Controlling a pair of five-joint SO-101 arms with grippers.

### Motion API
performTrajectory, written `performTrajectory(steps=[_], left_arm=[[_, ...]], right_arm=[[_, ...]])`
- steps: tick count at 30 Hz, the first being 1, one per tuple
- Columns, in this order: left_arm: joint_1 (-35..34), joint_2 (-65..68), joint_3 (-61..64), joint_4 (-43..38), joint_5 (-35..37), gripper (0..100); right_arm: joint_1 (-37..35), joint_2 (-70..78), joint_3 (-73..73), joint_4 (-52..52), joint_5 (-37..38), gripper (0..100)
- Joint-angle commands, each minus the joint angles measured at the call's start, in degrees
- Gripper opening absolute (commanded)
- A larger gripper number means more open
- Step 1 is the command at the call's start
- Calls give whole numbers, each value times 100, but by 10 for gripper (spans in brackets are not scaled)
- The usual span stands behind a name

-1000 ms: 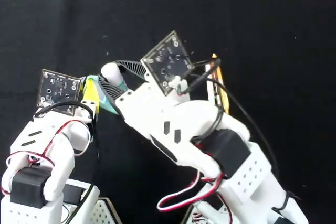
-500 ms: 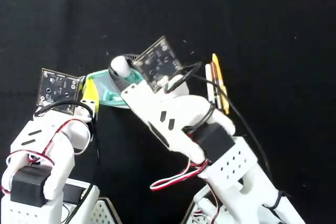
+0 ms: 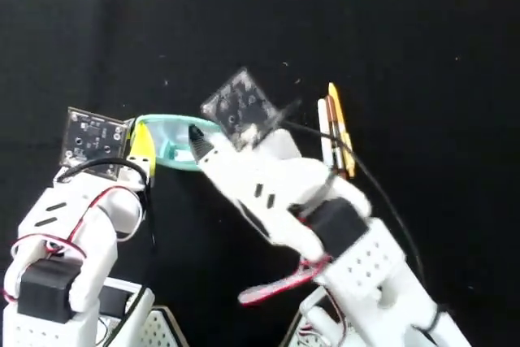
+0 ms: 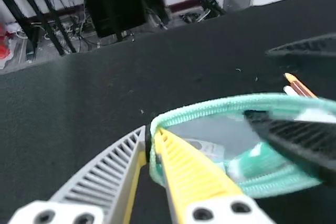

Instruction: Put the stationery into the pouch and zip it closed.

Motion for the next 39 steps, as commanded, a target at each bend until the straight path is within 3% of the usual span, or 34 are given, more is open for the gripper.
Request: performTrajectory(steps=[1,6,10,16,20,23,29,35,39], left_arm=[[57,193,822,158,18,32],[57,193,831,149,18,32],[57,193,831,158,18,31],[57,193,813,176,18,30],[57,193,840,176,18,30],[57,193,848,176,18,30],[57,193,848,176,18,30],[57,193,857,176,18,30],[57,193,857,176,9,30]], right_arm=[[-70,-444,-523,246,44,192],[-308,-848,-1095,747,44,192],[-9,-1033,-1947,1196,53,188],[2303,-857,-2316,1547,18,187],[3930,-268,-1552,1521,35,134],[4677,602,-725,932,53,100],[4721,3081,-207,-70,53,156],[4062,5314,-1279,325,800,132],[4026,6440,-2220,369,818,132]])
